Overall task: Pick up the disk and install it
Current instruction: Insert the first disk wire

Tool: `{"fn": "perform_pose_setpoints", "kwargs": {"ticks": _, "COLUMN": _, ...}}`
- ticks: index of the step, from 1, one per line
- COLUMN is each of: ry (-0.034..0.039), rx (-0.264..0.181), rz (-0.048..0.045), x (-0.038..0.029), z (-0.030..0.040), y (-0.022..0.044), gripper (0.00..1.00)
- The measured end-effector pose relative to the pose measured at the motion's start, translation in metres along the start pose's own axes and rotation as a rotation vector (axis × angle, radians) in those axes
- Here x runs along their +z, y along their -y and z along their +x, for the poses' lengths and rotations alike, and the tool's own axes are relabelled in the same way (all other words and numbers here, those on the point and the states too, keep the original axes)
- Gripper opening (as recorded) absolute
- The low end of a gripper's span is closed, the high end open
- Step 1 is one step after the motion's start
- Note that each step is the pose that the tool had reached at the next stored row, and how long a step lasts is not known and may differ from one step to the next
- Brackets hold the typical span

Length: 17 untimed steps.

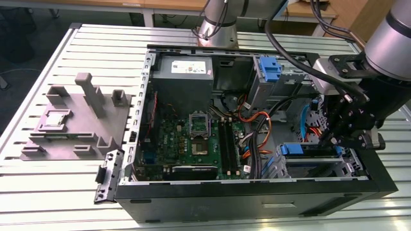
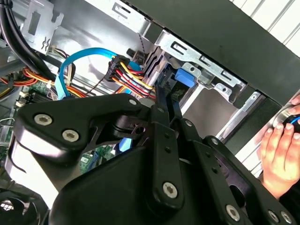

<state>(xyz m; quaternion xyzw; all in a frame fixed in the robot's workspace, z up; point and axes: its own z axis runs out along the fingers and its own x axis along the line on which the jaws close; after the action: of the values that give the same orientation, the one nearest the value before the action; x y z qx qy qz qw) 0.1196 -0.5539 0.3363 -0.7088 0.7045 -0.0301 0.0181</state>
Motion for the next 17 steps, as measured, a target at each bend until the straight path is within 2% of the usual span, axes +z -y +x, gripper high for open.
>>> {"fn": "perform_pose_setpoints", "kwargs": {"ticks": 5, "ry": -0.0006, "rx": 0.008, "rz": 0.0053, "x": 0.0006, "z": 0.0000, "y": -0.0012, "gripper": 0.17}}
{"fn": "perform_pose_setpoints", "kwargs": {"ticks": 17, "ry": -0.0014, "rx": 0.020, "rz": 0.0055, "x": 0.0038, "z": -0.0001, "y": -0.0021, "gripper": 0.17}}
